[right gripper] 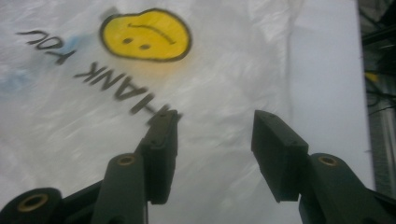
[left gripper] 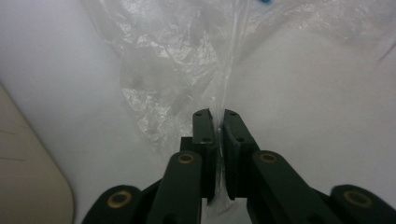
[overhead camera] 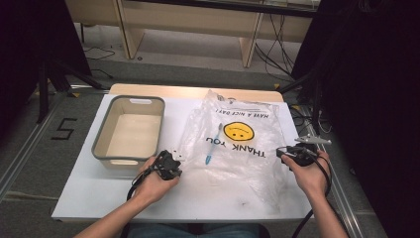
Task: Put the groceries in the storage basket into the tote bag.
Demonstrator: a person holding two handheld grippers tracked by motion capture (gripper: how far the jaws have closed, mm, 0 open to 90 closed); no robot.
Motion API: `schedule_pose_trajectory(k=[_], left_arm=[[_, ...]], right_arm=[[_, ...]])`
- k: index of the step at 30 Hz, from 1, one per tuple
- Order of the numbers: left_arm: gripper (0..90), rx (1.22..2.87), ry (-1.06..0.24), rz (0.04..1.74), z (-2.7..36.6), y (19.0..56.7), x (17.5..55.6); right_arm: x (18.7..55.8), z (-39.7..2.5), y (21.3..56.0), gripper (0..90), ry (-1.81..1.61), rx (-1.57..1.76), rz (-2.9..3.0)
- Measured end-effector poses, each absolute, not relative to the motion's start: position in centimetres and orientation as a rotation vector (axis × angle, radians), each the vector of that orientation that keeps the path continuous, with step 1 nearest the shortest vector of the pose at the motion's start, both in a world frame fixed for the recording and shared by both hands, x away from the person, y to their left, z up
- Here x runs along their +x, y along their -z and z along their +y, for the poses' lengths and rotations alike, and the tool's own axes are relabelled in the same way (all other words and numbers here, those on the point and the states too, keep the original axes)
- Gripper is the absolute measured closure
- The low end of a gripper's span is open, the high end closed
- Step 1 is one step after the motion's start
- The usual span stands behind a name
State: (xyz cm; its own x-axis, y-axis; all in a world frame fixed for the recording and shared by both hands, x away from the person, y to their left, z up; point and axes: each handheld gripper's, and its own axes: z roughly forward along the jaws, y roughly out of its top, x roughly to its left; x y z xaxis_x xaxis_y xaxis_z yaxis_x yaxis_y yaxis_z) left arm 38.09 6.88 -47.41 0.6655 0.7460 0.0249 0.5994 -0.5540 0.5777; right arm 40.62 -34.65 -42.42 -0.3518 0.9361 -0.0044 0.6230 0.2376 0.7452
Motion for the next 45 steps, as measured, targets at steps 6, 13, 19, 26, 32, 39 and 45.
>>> schedule_pose_trajectory(k=[6, 13, 19, 26, 32, 39, 45], left_arm=[[86.9, 2.355, -0.319, 0.962, 5.9, 47.0, 36.4], [80.0, 2.347, -0.311, 0.91, 5.8, 46.6, 35.2], [41.3, 2.266, -0.377, 0.856, 6.8, 45.9, 34.3], [20.3, 2.204, -0.391, 0.864, 7.8, 45.3, 33.9], [17.0, 2.182, -0.395, 0.851, 8.4, 45.7, 33.8], [16.5, 2.172, -0.391, 0.861, 8.8, 46.2, 34.1], [17.8, 2.151, -0.384, 0.868, 8.6, 46.4, 34.2]], right_arm=[[38.9, -34.3, 43.1, 51.0, -0.931, 1.427, 2.135], [38.4, -34.2, 43.4, 50.8, -0.964, 1.408, 2.134], [38.0, -34.1, 43.6, 50.5, -1.012, 1.389, 2.128], [37.5, -33.3, 43.8, 47.9, -1.091, 1.348, 2.114], [37.1, -32.9, 43.7, 43.0, -1.134, 1.29, 2.103], [36.3, -32.4, 43.3, 39.6, -1.172, 1.245, 2.079], [35.7, -32.0, 43.5, 37.8, -1.184, 1.228, 2.083]])
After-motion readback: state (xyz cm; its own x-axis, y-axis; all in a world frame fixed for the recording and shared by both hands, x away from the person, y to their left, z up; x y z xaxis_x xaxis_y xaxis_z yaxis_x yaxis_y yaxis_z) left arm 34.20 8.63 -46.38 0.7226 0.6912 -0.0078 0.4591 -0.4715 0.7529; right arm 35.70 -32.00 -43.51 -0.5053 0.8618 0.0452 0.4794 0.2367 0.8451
